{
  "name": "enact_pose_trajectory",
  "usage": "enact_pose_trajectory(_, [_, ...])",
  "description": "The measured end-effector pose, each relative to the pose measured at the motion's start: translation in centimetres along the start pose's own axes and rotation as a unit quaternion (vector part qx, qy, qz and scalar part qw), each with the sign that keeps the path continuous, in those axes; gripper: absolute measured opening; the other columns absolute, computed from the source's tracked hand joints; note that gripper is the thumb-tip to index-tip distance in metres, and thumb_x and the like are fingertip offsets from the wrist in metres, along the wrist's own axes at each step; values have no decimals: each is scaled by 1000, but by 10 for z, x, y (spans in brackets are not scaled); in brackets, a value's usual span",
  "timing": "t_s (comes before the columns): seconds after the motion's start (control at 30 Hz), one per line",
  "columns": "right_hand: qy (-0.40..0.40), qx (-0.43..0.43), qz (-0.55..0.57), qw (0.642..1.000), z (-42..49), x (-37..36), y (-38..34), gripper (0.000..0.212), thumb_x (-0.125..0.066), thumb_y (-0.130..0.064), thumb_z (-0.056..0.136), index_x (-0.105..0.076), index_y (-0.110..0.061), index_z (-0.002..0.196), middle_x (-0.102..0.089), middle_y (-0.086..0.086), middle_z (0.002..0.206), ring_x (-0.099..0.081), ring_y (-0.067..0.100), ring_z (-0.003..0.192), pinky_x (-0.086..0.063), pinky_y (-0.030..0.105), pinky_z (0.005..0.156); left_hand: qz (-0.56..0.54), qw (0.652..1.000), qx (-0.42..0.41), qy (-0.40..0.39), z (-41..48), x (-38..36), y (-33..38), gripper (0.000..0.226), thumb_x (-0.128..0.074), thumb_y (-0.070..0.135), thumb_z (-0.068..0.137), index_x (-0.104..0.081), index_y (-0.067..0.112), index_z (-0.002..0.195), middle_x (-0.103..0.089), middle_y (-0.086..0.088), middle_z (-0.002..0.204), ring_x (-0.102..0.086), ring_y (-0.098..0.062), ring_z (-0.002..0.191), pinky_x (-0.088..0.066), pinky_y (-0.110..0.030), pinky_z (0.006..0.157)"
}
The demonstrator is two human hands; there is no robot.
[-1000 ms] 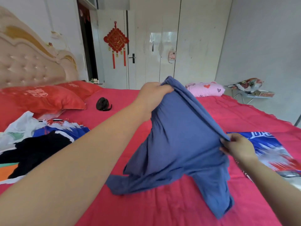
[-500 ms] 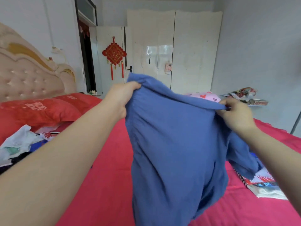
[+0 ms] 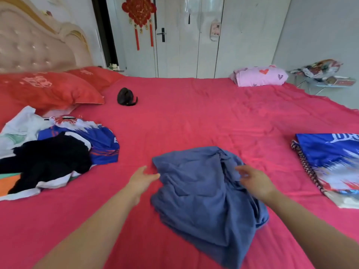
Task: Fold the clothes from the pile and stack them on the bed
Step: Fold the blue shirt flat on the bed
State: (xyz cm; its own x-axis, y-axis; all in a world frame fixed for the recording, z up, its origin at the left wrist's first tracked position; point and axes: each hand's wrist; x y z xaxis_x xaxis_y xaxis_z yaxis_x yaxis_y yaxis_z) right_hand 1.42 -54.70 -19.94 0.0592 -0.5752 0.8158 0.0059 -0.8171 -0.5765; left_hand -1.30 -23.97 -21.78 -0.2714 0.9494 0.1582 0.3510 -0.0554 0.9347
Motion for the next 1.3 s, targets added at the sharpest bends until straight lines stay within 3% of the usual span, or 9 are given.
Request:
enact_pose_trajectory(0.3, [-11, -117, 8, 993, -46, -30, 77, 27, -60, -26, 88, -62, -4, 73, -56, 3, 64, -50, 15, 64, -34, 27, 53, 97, 995, -15, -19, 6, -33, -75, 19, -67, 16, 84, -58, 15, 66, -57, -3, 62, -55, -18, 74, -40, -35, 65])
enact_pose_trajectory(0.47, [100, -107, 137, 980, -26, 0, 56, 19, -59, -26, 85, -57, -12, 73, -57, 10, 69, -51, 21, 68, -44, 40, 66, -49, 991, -43, 117, 9, -21, -42, 12, -61, 12, 83, -55, 16, 73, -56, -9, 72, -50, -20, 76, -36, -37, 66])
enact_pose_trajectory(0.6, [92, -110, 17, 989, -18, 56, 51, 29, -58, -23, 88, -55, -11, 62, -57, 14, 69, -53, 25, 74, -35, 33, 66, -9, 969, -112, 219, -3, 22, -24, 18, -62, 12, 83, -56, 12, 66, -52, -9, 64, -46, -20, 69, -36, -39, 63])
enact_pose_trajectory(0.73, [51, -148, -100, 983, -15, 73, 61, 32, -58, -41, 87, -68, -10, 88, -68, 15, 88, -62, 29, 88, -43, 33, 74, 85, 982, -97, 139, -20, 38, -37, 32, -70, 33, 78, -60, 5, 65, -54, -8, 60, -48, -18, 64, -38, -37, 58])
enact_pose_trajectory(0.83, [70, -152, -124, 978, -27, 52, 77, 42, -62, -35, 85, -58, -9, 118, -62, 21, 113, -58, 33, 106, -44, 38, 90, 153, 981, -72, 97, -24, 34, -57, 54, -75, 39, 72, -64, -5, 102, -67, -22, 95, -64, -30, 90, -48, -44, 79])
enact_pose_trajectory(1.0, [109, 81, -155, 979, -75, 3, 82, 4, -65, -8, 80, -66, -12, 80, -63, 9, 75, -60, 30, 74, -44, 35, 64, 410, 837, -321, 167, -42, 22, -76, 46, -71, 33, 73, -61, 15, 114, -61, -11, 112, -53, -30, 106, -43, -42, 88])
enact_pose_trajectory(1.1, [55, 151, -200, 967, -95, -23, 87, 9, -56, -19, 79, -57, -24, 72, -62, -6, 62, -61, 17, 61, -41, 30, 52, 427, 805, -410, 27, -55, 15, -84, 35, -49, 49, 74, -60, 25, 96, -65, 1, 94, -57, -16, 92, -44, -29, 80])
enact_pose_trajectory(1.2, [-28, 113, -215, 970, -93, -32, 94, 24, -51, -28, 85, -64, -28, 106, -67, -4, 104, -61, 18, 103, -46, 31, 86, 511, 792, -321, -93, -61, 9, -86, 72, -42, 67, 66, -62, 19, 116, -61, 1, 120, -56, -16, 114, -44, -32, 97])
enact_pose_trajectory(1.3, [-46, 67, -332, 940, -82, -20, 98, 62, -49, -50, 88, -28, -32, 144, -31, -4, 149, -23, 19, 141, -22, 33, 112, 623, 727, -258, -131, -53, 15, -89, 82, -56, 62, 76, -29, 26, 145, -26, 5, 152, -24, -9, 140, -20, -26, 114])
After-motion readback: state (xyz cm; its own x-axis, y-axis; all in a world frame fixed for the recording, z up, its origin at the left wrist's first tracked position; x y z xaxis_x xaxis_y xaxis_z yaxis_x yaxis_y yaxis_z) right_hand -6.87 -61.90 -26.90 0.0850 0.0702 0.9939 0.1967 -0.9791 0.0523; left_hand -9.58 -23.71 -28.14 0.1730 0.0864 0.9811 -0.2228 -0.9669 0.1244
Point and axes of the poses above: each hand's wrist, its own z-axis towards the middle knuckle, its own x-axis out of the back of the hand, y = z × x
